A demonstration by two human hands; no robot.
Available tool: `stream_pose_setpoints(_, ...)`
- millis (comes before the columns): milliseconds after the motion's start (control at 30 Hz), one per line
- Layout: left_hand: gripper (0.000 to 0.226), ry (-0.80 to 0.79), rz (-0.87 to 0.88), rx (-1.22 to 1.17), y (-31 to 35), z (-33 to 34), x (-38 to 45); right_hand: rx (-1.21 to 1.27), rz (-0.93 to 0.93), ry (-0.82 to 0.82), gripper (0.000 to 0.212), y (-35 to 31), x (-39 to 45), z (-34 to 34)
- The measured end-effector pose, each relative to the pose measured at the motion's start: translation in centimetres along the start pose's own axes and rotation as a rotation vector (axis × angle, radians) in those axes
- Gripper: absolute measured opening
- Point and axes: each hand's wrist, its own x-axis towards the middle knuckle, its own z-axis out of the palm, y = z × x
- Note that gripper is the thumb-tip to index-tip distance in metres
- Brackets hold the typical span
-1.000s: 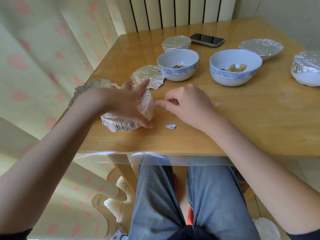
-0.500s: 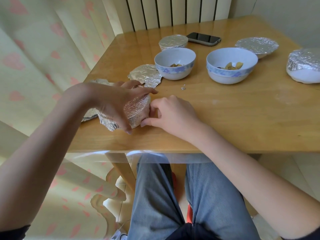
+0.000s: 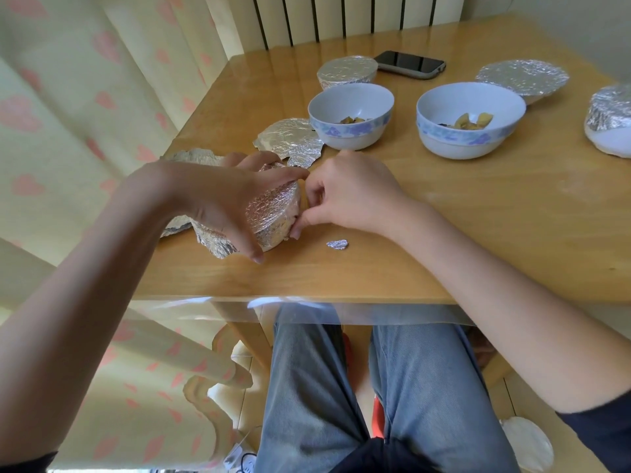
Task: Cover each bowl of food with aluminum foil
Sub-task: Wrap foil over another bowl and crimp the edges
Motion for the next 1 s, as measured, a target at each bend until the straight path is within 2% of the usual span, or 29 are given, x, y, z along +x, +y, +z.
stream_pose_setpoints(167,0.127,0.004,-0.012,-0.004,0.1,0.0,-0.1,-0.010,0.024,-0.018,0.052,0.6,1.5,-0.1)
stream_pose_setpoints(333,0.125,-0.006,0.002,-0.018,0.4,-0.2,-0.5,0.104,0.017,-0.009,0.059,1.3,0.1,0.1)
stream_pose_setpoints(433,0.124,-0.012,-0.004,-0.014,0.4,-0.2,-0.5,0.173,0.007,0.015,0.054,1.3,0.1,-0.3)
stream_pose_setpoints(633,0.126,-0.008,-0.030,0.005,0.3,-0.2,-0.3,0.150,-0.032,0.007,0.050,1.4,1.1,0.1)
stream_pose_setpoints(800,0.125,-0.003,-0.024,-0.014,0.3,-0.1,-0.4,0.487,-0.044,-0.097,0.044,2.3,1.8,0.2)
stream_pose_setpoints(933,0.122,0.004,-0.048,-0.017,0.2,-0.1,-0.3,0.454,-0.024,-0.102,0.043,2.3,2.3,0.1)
stream_pose_setpoints(1000,0.121,0.025,-0.102,-0.002,0.4,0.0,-0.2,0.422,-0.008,-0.052,0.043,2.3,2.0,0.1)
